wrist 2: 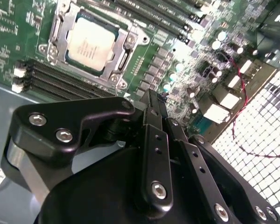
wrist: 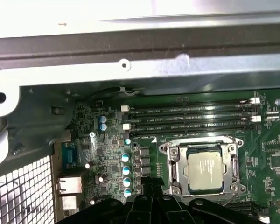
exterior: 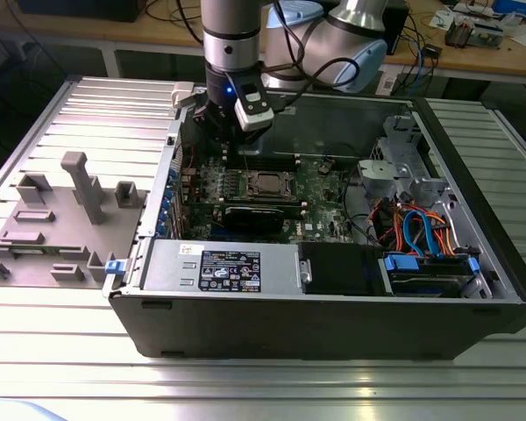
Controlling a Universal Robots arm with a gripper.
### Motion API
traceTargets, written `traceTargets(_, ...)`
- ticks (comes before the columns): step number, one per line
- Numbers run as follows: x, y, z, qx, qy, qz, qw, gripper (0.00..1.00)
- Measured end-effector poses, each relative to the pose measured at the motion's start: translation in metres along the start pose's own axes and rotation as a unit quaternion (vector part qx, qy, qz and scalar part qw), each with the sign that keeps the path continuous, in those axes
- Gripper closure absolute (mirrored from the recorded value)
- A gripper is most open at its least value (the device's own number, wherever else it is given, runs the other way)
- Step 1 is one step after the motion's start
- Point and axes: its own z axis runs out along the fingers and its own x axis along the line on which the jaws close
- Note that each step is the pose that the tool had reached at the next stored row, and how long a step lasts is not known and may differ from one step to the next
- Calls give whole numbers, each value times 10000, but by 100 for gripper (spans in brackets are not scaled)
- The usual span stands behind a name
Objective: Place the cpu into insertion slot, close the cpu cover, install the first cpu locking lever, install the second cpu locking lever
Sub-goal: 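Install the first cpu locking lever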
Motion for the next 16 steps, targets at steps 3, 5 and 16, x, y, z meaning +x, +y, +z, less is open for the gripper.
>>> traceTargets(3,3,52,1,-2,1,-70,10000,89)
traceTargets(5,4,72,2,-6,3,-244,9997,89)
traceTargets(16,-20,220,11,-3,-11,-441,9990,89)
